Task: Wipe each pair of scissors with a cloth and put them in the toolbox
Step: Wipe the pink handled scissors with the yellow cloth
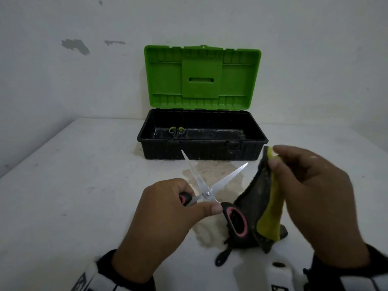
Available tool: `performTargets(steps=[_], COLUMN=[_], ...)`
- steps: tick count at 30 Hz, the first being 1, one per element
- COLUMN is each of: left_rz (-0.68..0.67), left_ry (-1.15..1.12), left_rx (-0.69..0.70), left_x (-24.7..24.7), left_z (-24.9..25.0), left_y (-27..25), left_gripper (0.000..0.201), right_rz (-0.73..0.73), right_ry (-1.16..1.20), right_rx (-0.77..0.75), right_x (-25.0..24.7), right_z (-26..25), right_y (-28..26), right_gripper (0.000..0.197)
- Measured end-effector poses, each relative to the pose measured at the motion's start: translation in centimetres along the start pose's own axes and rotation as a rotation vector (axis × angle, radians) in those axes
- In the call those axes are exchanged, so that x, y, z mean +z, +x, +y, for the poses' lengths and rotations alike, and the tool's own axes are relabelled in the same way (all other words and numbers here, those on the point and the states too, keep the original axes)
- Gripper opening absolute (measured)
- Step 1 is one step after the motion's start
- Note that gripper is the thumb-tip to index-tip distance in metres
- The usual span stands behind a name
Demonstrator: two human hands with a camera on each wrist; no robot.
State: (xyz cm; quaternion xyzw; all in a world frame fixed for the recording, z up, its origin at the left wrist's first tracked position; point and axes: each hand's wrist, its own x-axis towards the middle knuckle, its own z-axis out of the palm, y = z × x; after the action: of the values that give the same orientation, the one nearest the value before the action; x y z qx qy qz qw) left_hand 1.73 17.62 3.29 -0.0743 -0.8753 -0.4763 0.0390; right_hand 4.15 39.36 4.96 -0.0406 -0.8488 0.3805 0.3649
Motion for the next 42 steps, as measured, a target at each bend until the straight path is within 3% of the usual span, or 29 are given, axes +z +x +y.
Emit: performTargets(steps=[3, 5, 13, 21, 23, 27, 31, 34, 42], left_rz=[0.022, 0.038, 0.047, 0.034, 0.032, 0.004, 0.001, -0.005, -0.002], left_ry=[-0.003, -0.001, 0.173, 0.298, 0.34, 0.41, 0.376, 0.392, 0.204], left_rx=[0.011, 0.007, 0.01, 0.037, 0.052, 0.092, 0.088, 0.108, 0.111], left_x=[-0.2, -0.3, 0.6, 0.5, 0.5, 0.6, 0.5, 0.3, 0.1], left_z=[0.0, -0.1, 0.4, 1.4, 1.6, 1.9, 1.9, 2.2, 1.2], left_y=[0.2, 0.3, 0.6, 0.1, 0.0, -0.1, -0.1, -0.3, -0.5], left_gripper=[0.053, 0.049, 0.052, 0.044, 0.045, 0.044, 0.039, 0.045, 0.056], right_rz=[-0.039, -0.104, -0.384, -0.205, -0.176, -0.156, -0.191, -0.163, -0.043], right_ry=[0.066, 0.084, -0.044, -0.196, -0.189, -0.055, -0.076, -0.019, 0.058], right_rx=[0.151, 0.153, -0.218, -0.32, -0.286, -0.093, -0.122, -0.055, 0.153], right_x=[-0.9, -1.2, 1.5, 4.3, 4.6, 4.4, 4.2, 3.7, 1.7], right_z=[1.1, 1.0, -1.2, -2.5, -2.6, -2.2, -2.6, -2.3, 0.8], right_y=[0.7, 0.5, -2.1, -3.3, -3.3, -2.9, -3.1, -2.4, 1.1], right_gripper=[0.021, 0.013, 0.01, 0.008, 0.003, 0.016, 0.013, 0.014, 0.02])
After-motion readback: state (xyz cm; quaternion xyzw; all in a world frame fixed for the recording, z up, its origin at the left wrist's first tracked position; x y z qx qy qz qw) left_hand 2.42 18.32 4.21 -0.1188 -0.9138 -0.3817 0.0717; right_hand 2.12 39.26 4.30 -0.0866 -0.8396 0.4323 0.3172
